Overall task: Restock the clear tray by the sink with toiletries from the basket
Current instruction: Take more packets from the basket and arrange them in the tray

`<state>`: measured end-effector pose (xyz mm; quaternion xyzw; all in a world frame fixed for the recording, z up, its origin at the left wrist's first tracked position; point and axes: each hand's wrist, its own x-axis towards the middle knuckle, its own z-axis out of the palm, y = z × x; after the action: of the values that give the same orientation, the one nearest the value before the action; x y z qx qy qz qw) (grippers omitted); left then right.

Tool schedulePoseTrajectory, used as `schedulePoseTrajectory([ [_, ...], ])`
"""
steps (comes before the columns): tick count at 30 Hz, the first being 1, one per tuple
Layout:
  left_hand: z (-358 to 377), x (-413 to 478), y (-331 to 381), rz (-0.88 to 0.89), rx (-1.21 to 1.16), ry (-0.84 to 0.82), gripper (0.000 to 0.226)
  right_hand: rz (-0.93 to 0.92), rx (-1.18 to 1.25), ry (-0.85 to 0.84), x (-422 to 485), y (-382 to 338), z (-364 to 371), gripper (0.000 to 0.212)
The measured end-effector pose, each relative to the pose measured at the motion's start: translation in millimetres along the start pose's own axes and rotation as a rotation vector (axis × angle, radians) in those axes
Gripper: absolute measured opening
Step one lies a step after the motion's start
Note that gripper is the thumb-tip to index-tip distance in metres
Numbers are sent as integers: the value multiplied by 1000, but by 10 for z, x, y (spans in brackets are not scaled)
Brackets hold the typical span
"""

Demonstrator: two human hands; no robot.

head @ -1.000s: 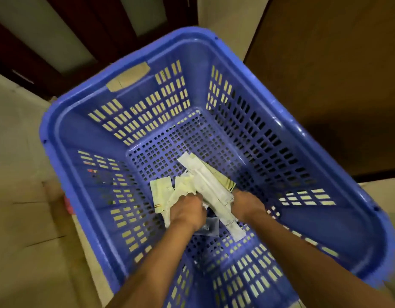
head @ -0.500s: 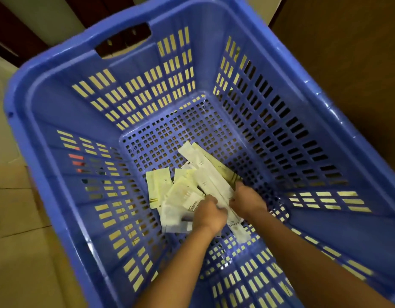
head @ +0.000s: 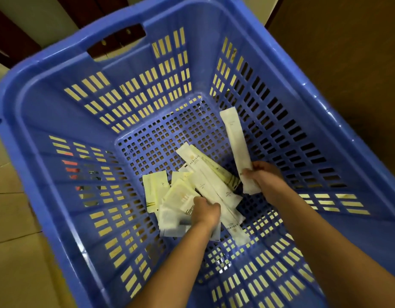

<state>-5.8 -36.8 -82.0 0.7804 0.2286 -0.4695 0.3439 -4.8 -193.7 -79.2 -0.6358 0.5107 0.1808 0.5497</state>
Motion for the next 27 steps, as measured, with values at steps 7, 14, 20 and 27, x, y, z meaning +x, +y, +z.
schedulePoseTrajectory([
  [7,-303,249,200,15,-69,113,28,-53,-31,-141,-4,-117,186,14],
  [14,-611,542,448,116,-37,286,24,-23,-144,-113,129,-41,307,6],
  [20,-631,688,603,209,182,343,31,-25,-248,-114,182,75,247,9],
  [27,-644,892,597,140,15,382,29,-44,-196,-190,217,117,214,24],
])
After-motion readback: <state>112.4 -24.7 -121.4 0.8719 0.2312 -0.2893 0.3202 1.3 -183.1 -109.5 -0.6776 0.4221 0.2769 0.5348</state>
